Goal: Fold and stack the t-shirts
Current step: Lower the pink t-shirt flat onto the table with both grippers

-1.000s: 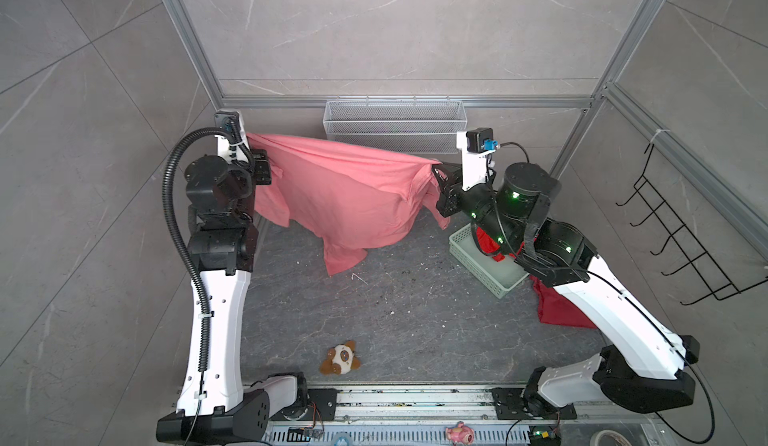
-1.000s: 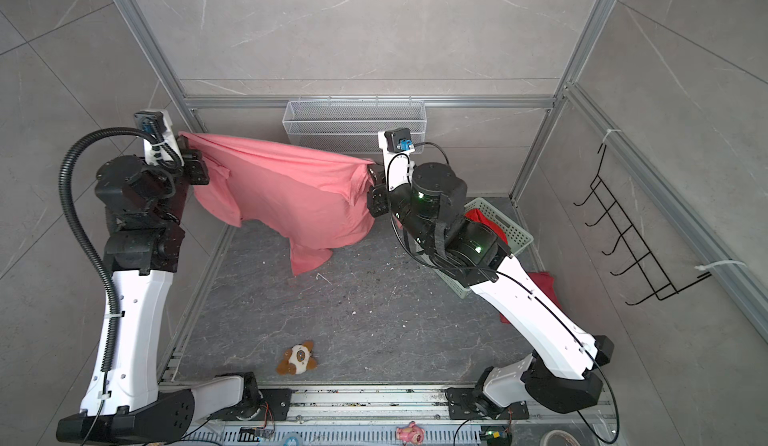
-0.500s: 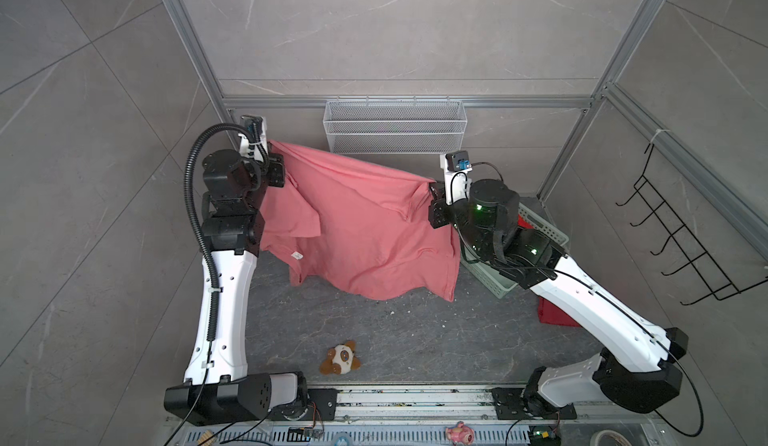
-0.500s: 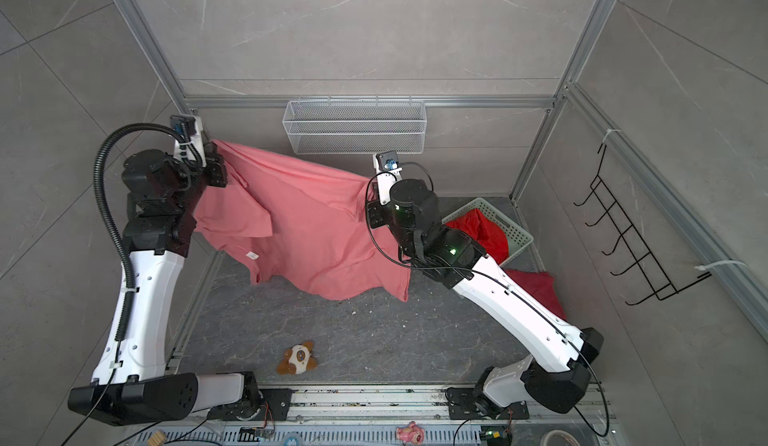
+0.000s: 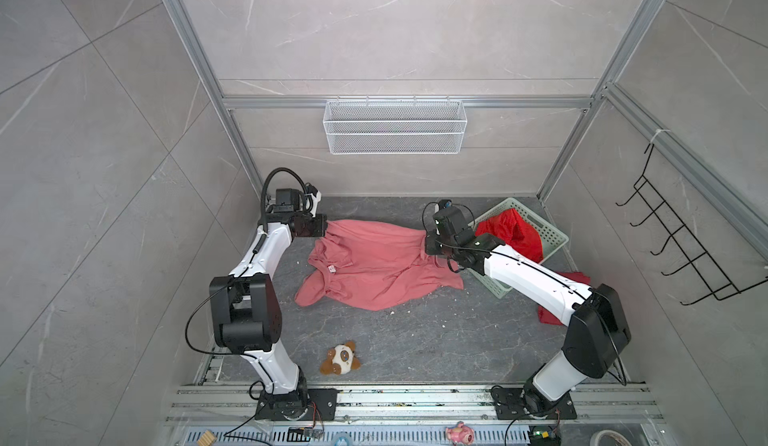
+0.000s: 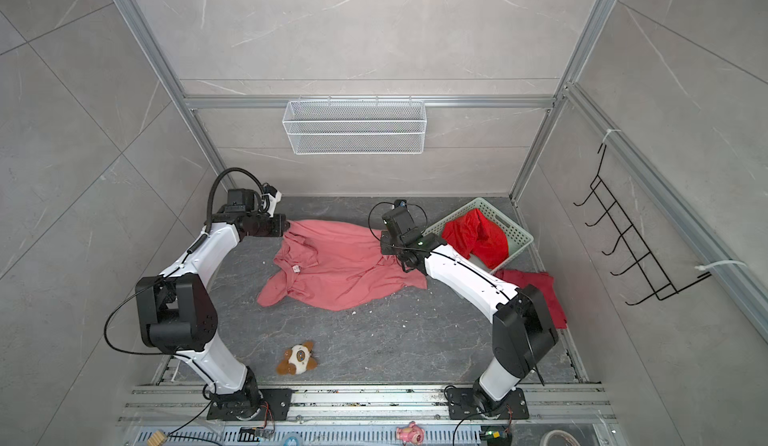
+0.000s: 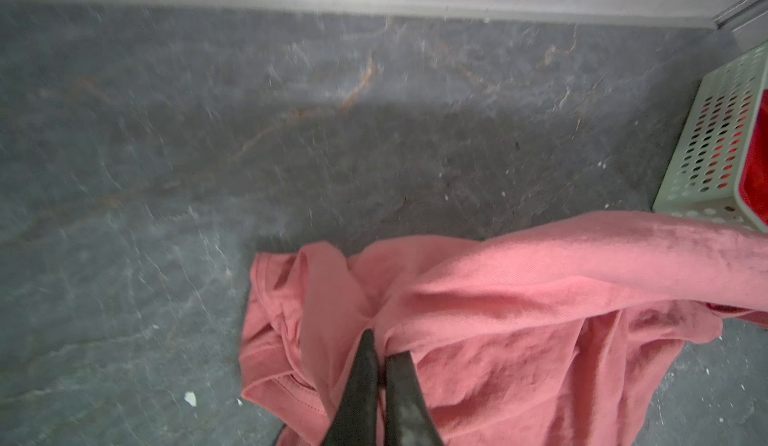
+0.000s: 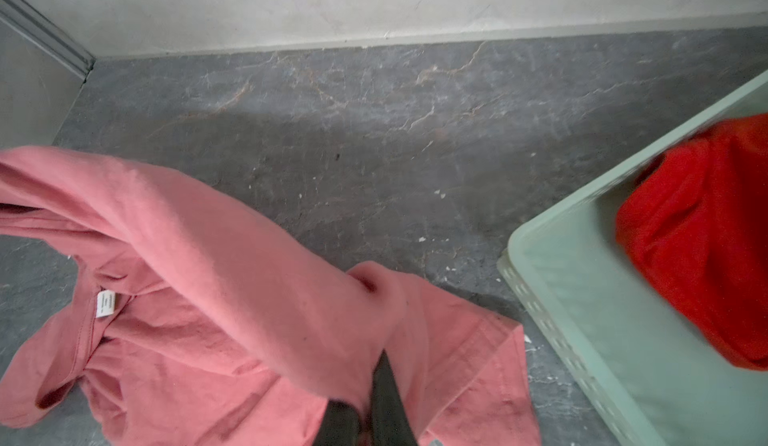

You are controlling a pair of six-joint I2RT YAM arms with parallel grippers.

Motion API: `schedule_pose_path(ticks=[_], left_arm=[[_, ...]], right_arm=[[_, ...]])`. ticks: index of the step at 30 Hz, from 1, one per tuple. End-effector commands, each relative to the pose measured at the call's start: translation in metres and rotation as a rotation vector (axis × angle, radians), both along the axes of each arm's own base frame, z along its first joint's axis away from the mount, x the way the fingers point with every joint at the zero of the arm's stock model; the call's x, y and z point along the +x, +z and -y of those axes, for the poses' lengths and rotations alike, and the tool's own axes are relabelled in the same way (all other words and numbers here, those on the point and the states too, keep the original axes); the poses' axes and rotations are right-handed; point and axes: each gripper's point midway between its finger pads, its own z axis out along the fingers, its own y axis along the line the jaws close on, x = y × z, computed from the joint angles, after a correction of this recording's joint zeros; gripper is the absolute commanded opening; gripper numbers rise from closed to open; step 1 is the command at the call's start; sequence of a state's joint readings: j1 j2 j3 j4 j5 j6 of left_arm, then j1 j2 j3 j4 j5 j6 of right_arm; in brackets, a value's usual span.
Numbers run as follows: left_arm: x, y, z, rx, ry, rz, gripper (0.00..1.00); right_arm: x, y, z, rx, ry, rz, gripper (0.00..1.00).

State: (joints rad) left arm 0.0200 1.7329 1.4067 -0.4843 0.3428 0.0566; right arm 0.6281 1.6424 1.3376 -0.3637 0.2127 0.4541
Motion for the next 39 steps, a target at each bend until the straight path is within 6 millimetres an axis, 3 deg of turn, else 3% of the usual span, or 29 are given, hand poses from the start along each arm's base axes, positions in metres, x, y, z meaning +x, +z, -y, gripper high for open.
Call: schedule_pose_path(ticks=[1,6,10,12,15,18,23,26,29,32,35,36,39], left_arm=[[-0.004,0.042,0.005,-0.027,-0.019,0.083,0.0],[-0.032,0.081,0.001,0.042,-0.06,0.108,0.0],[-0.062,0.134,0.006,0.057,-0.109,0.214,0.0],[-0.077,0.155,0.01,0.055,-0.137,0.273,0.0],[-0.089,0.161,0.013,0.06,-0.166,0.296,0.0],[-0.082,0.139,0.015,0.047,-0.179,0.224,0.0],[-0.045,0.059,0.015,0.014,-0.19,-0.027,0.0],[-0.022,0.008,0.013,0.003,-0.189,-0.172,0.0],[-0.003,-0.028,0.008,0.0,-0.17,-0.271,0.0],[0.016,-0.042,0.001,0.005,-0.133,-0.268,0.0],[0.031,-0.038,-0.009,0.02,-0.075,-0.208,0.0],[0.035,-0.036,-0.013,0.026,-0.051,-0.19,0.05],[0.044,-0.028,-0.025,0.06,0.03,-0.135,0.35]], right_arm=[[-0.006,0.034,-0.018,0.108,0.062,0.015,0.0],[-0.034,0.067,-0.029,0.183,0.196,0.006,0.0],[-0.077,0.098,-0.041,0.286,0.384,-0.02,0.0],[-0.095,0.1,-0.042,0.307,0.441,-0.055,0.0],[-0.104,0.077,-0.034,0.277,0.445,-0.113,0.0],[-0.092,0.038,-0.019,0.235,0.373,-0.171,0.0],[-0.049,-0.03,0.007,0.202,0.23,-0.25,0.0],[-0.024,-0.071,0.01,0.195,0.202,-0.309,0.0],[-0.002,-0.106,0.013,0.16,0.172,-0.365,0.0],[0.015,-0.116,0.014,0.125,0.149,-0.351,0.01],[0.027,-0.113,0.022,0.072,0.116,-0.33,0.13],[0.029,-0.111,0.023,0.061,0.112,-0.32,0.16],[0.036,-0.099,0.033,0.027,0.063,-0.275,0.34]])
